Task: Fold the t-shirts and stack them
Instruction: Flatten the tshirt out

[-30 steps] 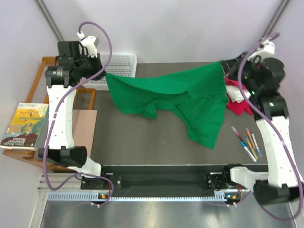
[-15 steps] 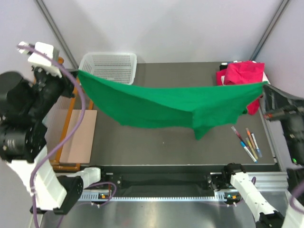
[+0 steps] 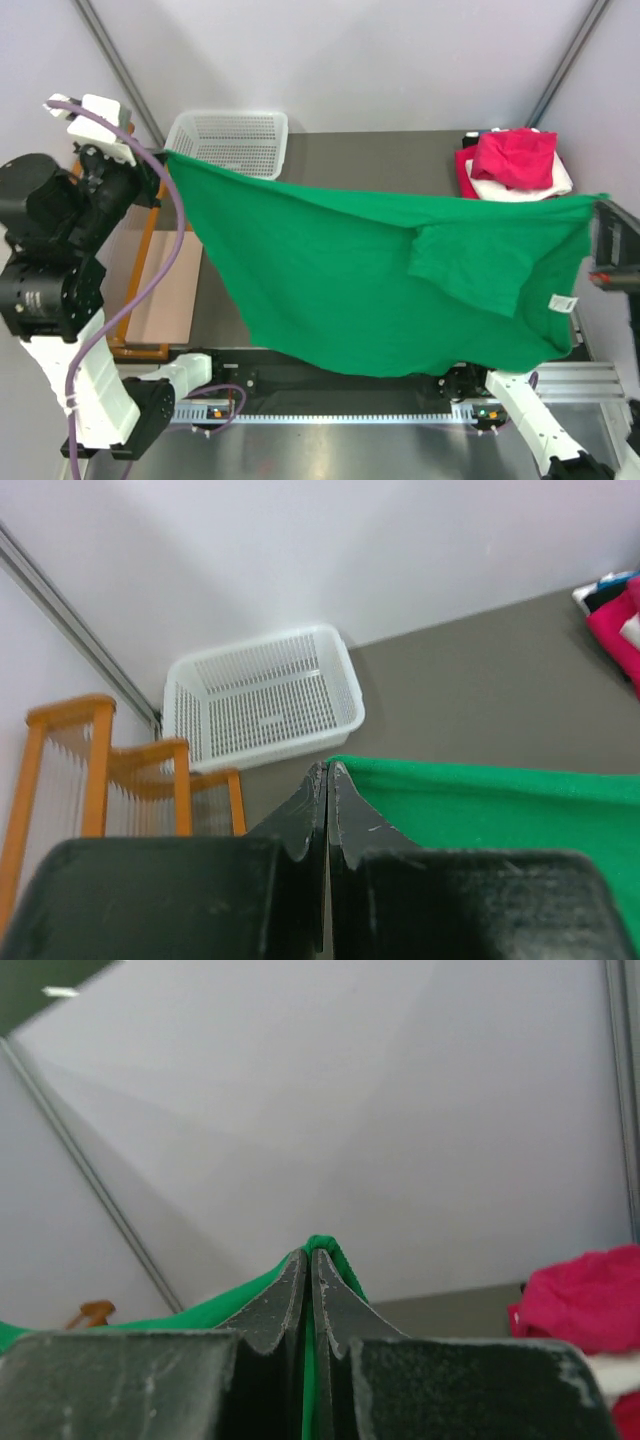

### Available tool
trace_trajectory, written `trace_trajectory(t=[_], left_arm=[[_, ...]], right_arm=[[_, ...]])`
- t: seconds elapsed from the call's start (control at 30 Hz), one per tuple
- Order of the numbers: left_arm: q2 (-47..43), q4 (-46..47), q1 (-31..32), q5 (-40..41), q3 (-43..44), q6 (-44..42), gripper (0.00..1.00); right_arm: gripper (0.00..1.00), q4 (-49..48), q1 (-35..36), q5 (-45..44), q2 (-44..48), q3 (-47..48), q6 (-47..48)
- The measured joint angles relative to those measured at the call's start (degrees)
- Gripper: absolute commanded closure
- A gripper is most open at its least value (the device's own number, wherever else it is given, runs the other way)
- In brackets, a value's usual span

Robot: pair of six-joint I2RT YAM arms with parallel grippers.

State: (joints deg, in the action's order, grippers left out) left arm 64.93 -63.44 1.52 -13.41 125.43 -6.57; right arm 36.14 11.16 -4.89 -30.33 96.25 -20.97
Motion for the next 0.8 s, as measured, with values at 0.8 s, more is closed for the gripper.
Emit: trace_trajectory(t=[0.8], left_arm=[[19.45, 17.88, 0.0, 6.29, -35.71, -2.97, 1.0]], right_arm=[[1.0, -11.76, 0.28, -3.93, -32.52, -33.05, -2.08]])
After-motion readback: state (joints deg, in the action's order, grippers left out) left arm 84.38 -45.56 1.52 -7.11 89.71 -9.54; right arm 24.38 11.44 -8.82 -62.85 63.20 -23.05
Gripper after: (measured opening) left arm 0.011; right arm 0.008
